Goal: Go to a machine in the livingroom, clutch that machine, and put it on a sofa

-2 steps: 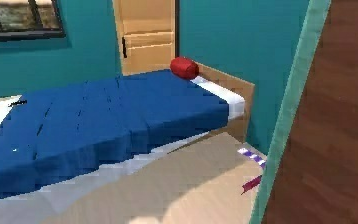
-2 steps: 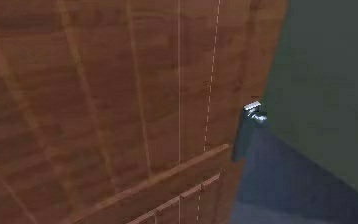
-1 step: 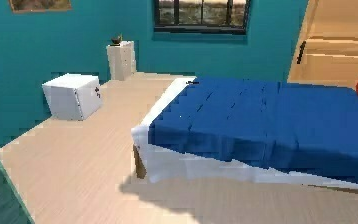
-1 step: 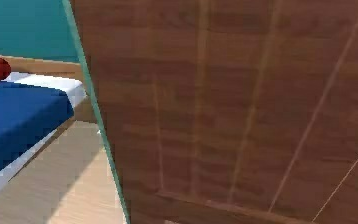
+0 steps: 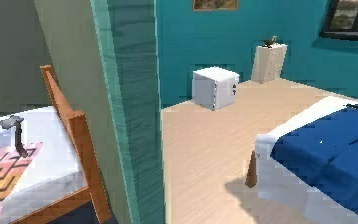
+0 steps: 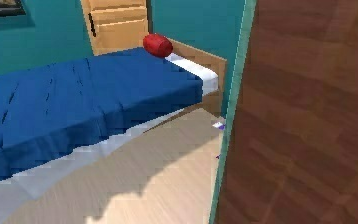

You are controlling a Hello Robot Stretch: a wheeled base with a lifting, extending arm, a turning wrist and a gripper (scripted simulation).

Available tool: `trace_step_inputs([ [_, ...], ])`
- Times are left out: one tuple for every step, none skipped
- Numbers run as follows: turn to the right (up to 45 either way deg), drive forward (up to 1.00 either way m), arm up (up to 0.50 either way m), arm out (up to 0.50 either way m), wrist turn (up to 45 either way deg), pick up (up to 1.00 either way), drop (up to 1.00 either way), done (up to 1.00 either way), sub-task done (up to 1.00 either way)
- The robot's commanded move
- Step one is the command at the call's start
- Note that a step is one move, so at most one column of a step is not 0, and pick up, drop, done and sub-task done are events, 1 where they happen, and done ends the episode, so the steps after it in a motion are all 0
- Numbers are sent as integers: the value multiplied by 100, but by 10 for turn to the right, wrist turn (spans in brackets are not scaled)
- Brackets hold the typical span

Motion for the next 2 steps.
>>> trace_step_inputs([
  [0,15,0,0,0,0,0,0,0],
  [450,0,0,0,0,0,0,0,0],
])
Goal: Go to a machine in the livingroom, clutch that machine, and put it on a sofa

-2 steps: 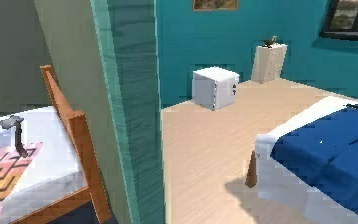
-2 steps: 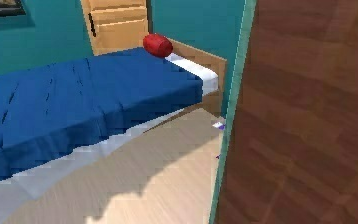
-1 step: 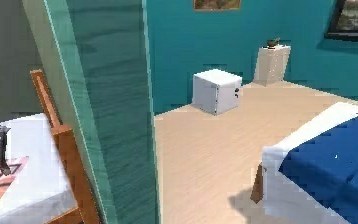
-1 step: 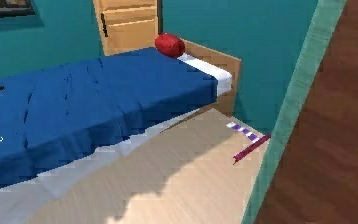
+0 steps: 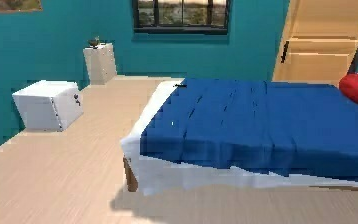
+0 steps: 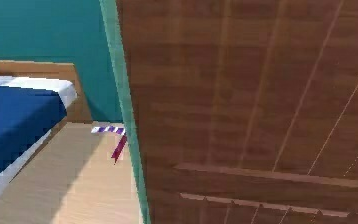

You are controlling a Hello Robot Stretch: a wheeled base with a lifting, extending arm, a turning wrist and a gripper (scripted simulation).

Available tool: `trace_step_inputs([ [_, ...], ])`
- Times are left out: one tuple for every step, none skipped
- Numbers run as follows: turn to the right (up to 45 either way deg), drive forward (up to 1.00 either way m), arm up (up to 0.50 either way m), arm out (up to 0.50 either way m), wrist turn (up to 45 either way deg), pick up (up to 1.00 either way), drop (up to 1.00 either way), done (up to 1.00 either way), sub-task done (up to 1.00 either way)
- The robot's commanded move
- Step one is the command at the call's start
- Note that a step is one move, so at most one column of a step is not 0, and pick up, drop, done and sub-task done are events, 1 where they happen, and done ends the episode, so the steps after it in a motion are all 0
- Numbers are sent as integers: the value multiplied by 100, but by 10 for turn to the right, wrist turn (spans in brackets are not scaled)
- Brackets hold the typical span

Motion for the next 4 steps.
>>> trace_step_inputs([
  [330,0,0,0,0,0,0,0,0],
  [0,30,0,0,0,0,0,0,0],
  [-450,0,0,0,0,0,0,0,0],
  [-210,0,0,0,0,0,0,0,0],
])
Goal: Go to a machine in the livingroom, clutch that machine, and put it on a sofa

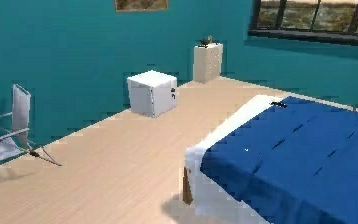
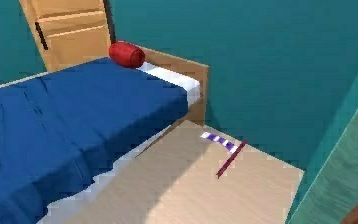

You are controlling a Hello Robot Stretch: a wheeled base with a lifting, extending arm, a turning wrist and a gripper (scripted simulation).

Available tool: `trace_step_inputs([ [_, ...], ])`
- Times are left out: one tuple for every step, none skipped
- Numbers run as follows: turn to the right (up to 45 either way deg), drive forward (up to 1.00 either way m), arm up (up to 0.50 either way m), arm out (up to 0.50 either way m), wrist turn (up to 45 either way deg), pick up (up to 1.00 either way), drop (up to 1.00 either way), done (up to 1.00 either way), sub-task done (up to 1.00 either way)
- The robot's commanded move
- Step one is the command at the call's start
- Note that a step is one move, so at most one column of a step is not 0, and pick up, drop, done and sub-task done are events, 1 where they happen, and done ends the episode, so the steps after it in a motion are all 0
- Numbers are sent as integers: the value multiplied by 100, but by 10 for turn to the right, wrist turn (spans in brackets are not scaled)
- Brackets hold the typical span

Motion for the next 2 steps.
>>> trace_step_inputs([
  [0,60,0,0,0,0,0,0,0],
  [-450,0,0,0,0,0,0,0,0],
])
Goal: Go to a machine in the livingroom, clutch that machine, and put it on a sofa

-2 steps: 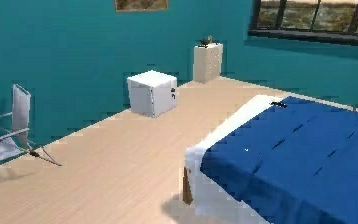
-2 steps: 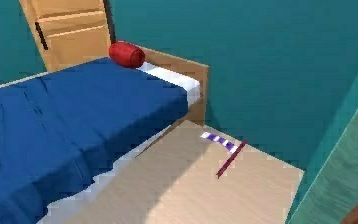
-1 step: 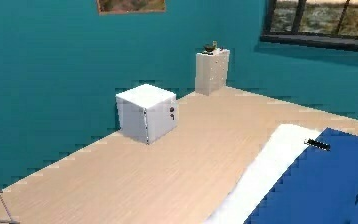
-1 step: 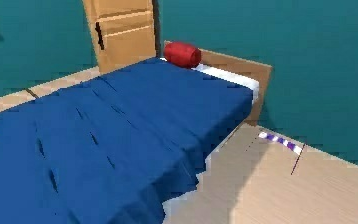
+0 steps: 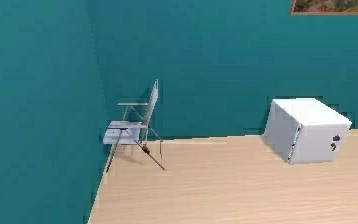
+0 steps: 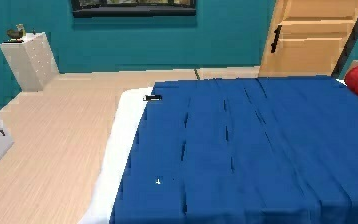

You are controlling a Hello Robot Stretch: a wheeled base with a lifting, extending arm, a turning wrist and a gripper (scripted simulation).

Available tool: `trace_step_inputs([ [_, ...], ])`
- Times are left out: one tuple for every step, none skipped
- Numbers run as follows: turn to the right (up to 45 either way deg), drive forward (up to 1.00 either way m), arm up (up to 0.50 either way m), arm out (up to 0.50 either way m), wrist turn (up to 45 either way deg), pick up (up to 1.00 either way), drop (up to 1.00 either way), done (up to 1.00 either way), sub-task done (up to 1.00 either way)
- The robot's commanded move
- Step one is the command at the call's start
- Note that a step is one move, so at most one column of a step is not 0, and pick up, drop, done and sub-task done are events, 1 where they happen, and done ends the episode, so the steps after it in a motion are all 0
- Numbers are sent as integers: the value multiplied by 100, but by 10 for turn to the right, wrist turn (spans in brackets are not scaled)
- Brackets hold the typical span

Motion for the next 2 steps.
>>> trace_step_inputs([
  [-30,0,0,0,0,0,0,0,0],
  [0,45,0,0,0,0,0,0,0],
])
